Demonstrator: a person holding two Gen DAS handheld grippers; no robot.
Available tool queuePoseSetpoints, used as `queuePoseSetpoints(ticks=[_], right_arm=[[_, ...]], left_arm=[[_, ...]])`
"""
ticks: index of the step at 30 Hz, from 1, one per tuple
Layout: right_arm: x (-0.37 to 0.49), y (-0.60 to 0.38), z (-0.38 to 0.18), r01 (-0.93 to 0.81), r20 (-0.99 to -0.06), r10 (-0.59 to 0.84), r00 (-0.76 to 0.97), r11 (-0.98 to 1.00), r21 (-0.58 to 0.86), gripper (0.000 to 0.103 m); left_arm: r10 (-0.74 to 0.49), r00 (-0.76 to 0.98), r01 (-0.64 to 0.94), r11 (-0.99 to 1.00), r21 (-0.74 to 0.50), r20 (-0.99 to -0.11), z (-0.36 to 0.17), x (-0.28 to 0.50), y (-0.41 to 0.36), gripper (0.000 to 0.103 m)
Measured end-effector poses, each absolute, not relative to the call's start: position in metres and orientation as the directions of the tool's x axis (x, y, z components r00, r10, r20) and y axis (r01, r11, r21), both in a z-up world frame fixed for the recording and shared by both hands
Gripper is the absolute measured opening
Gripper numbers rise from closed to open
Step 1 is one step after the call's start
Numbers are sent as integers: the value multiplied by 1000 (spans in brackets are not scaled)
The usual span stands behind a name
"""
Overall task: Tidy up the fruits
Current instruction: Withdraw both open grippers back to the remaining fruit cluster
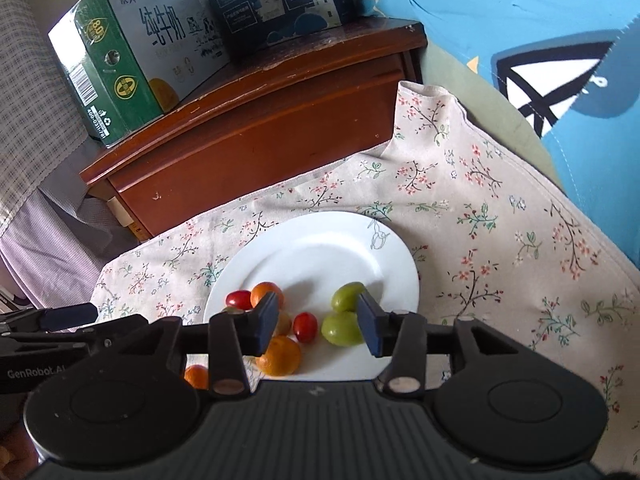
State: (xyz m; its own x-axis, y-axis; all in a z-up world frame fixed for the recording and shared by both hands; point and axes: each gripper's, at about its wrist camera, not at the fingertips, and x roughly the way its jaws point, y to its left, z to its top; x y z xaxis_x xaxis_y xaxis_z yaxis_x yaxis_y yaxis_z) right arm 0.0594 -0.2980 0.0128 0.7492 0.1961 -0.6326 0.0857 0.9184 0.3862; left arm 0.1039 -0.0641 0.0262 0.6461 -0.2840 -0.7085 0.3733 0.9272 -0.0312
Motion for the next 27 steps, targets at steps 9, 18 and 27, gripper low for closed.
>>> queuePoseSetpoints(ticks=[9,18,27], right_arm=[[20,-283,2,53,-648,233,725,919,390,50],[6,-258,-21,-10,-681,258,685,938,346,57],[10,-248,-31,-24,-689,229,687,956,293,68]], left_arm=[[-232,611,323,946,-29,-757,13,81,-42,88],[-184,600,279,960,-12,-779,-2,63,-24,88],[-214,594,267,962,-61,-775,-10,65,-16,96]])
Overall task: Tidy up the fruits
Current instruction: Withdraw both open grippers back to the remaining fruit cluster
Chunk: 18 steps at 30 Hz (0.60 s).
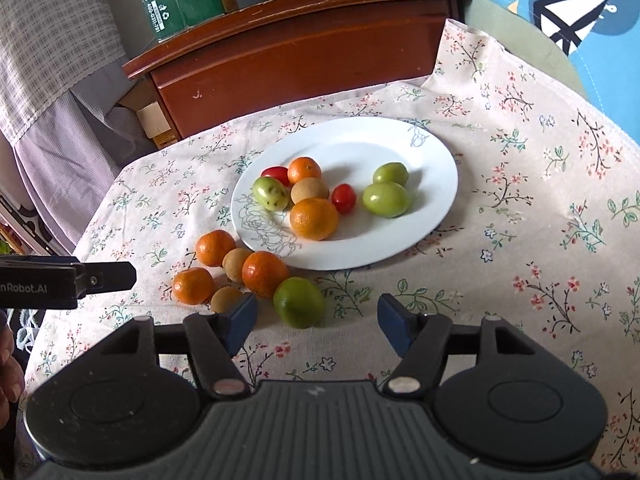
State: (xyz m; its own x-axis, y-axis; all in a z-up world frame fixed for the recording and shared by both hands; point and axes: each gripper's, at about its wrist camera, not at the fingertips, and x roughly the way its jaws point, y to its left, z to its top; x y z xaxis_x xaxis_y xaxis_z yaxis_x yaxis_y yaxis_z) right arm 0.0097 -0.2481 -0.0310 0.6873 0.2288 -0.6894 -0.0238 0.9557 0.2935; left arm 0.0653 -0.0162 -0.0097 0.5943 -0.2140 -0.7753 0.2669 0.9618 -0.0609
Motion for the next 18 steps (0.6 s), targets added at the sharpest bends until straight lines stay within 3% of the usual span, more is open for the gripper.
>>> queuePoseSetpoints(ticks=[14,18], right_arm=[[17,-233,-36,-81,-691,225,687,969,235,67],[18,-232,-36,-88,-684,230,693,968,237,57]], left_arm=[[-235,524,269,958,-102,-818,-23,75,-19,96],[-253,512,269,955,-126,-821,-26,77,-21,96]])
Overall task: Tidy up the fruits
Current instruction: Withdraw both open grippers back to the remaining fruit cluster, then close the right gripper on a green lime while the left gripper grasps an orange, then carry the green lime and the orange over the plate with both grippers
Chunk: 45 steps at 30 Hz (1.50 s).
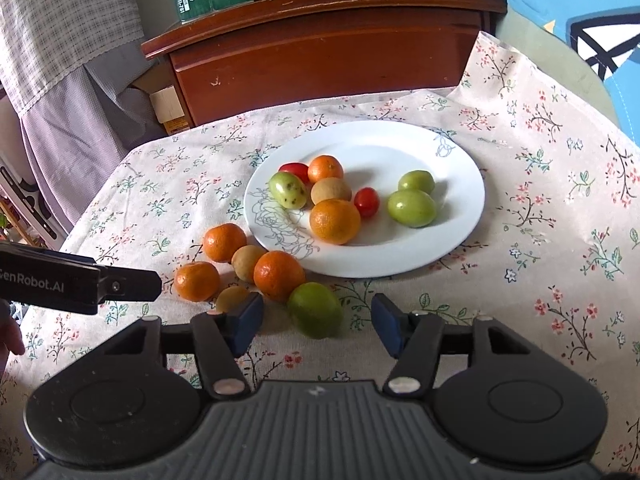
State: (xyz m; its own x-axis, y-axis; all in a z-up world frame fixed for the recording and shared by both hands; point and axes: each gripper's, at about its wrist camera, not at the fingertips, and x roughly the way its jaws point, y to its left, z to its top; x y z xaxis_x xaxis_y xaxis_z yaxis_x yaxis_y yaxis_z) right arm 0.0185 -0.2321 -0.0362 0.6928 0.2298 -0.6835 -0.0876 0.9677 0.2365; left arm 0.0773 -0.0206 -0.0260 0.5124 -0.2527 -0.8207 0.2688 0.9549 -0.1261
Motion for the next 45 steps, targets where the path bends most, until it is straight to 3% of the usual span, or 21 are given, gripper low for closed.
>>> queuePoseSetpoints(ticks=[1,3,5,16,20,21,30,32,34,36,45], right_arm=[[19,-232,-37,-88,-686,230,690,968,236,55],[21,-230,-40,-93,-694,231,682,969,231,40],[22,-230,-42,-87,-699,226,678,970,229,31],[21,-252,-36,34,-715,216,665,948,317,31],[22,-254,-35,46,-717,219,662,943,330,31],[22,-253,-35,49,-718,217,661,943,330,31],[24,-254,-39,67,-728,222,648,936,345,31],[24,-254,-40,66,-729,225,647,936,347,31],[25,-253,-40,63,-730,226,645,936,346,31],[25,-252,-41,62,-731,225,645,937,344,31],[24,-252,-41,62,-731,222,646,939,340,31]], left_arm=[[-254,511,269,955,-128,-821,-26,78,-21,96],[-254,515,267,955,-128,-819,-28,78,-23,96],[-263,515,276,952,-133,-816,-29,78,-24,96],[-315,520,296,938,-179,-794,-37,82,-36,93],[-332,505,296,934,-202,-797,-44,85,-40,79],[-333,503,293,934,-206,-798,-46,86,-41,71],[-328,528,306,934,-185,-783,-49,87,-47,65],[-330,535,313,933,-180,-778,-48,87,-48,57],[-351,526,321,925,-202,-775,-48,88,-47,39],[-359,525,322,923,-210,-772,-49,87,-47,34],[-344,547,354,921,-161,-764,-50,83,-54,30]])
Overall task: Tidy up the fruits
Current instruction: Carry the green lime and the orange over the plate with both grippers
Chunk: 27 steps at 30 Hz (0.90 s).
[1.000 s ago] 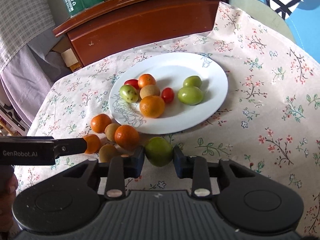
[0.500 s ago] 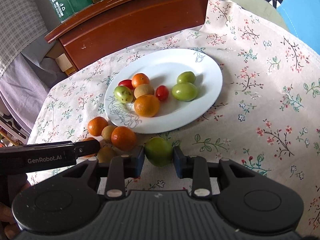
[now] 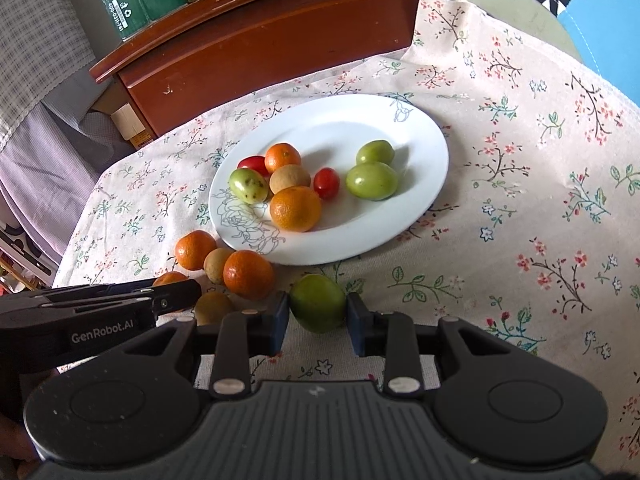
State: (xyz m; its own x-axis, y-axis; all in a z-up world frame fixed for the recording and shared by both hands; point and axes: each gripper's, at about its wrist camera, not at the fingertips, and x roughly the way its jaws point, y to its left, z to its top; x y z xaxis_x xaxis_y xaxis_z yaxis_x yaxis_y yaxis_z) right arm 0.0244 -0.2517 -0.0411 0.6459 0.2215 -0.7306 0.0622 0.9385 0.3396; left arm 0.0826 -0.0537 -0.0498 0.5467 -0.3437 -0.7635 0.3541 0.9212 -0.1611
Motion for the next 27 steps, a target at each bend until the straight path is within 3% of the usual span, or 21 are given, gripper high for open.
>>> queuePoseSetpoints(ticks=[10,27], right_arm=[[22,-252,-38,64,-722,227,654,934,352,31],[20,-278,22,8,-593,278,756,901,433,31]], left_arm=[[-342,577,350,924,-155,-742,-34,76,-47,29],[-400,671,494,869,-26,-625,45,72,-46,29]])
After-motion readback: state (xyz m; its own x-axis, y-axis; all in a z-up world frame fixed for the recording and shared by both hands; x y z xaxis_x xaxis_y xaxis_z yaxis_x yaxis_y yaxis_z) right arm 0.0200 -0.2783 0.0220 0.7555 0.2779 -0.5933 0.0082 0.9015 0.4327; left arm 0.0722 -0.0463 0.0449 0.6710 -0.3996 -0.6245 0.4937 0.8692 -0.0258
